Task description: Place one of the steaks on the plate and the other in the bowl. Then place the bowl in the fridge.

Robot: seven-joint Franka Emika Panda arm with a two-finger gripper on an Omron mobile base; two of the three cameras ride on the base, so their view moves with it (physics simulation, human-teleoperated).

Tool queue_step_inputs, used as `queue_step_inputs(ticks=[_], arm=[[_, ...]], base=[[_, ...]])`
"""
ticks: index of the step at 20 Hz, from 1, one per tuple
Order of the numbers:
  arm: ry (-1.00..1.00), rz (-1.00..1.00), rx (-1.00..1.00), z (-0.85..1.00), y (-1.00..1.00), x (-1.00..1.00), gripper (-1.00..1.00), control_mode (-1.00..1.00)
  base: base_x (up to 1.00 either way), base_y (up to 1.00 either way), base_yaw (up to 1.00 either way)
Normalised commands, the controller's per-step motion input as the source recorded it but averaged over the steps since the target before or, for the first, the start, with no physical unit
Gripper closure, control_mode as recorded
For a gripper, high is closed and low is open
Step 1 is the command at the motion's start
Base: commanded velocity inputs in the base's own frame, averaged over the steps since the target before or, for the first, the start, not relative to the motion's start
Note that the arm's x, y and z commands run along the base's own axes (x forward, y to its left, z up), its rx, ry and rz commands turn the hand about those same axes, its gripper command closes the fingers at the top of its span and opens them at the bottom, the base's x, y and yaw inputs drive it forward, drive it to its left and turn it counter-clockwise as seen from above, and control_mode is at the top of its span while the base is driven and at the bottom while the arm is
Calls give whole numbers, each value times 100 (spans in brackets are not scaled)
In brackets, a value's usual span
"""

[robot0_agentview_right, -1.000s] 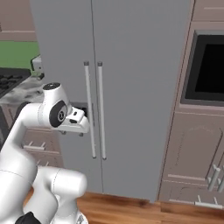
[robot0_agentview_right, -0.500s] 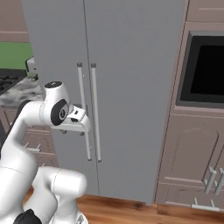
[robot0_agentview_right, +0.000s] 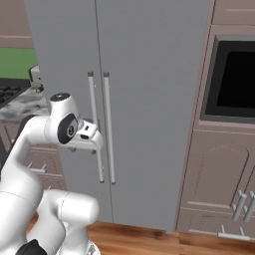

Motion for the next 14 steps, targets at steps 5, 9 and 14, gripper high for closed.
queue_step_inputs(ticks=[5,9,14], arm=[[-19,4,1,0,0,56,-100,-100],[6,0,1,10,-7,95,-100,-100],[2,0,19,2,-16,66,-100,-100]], base=[[0,0,0],[0,0,0],[0,0,0]])
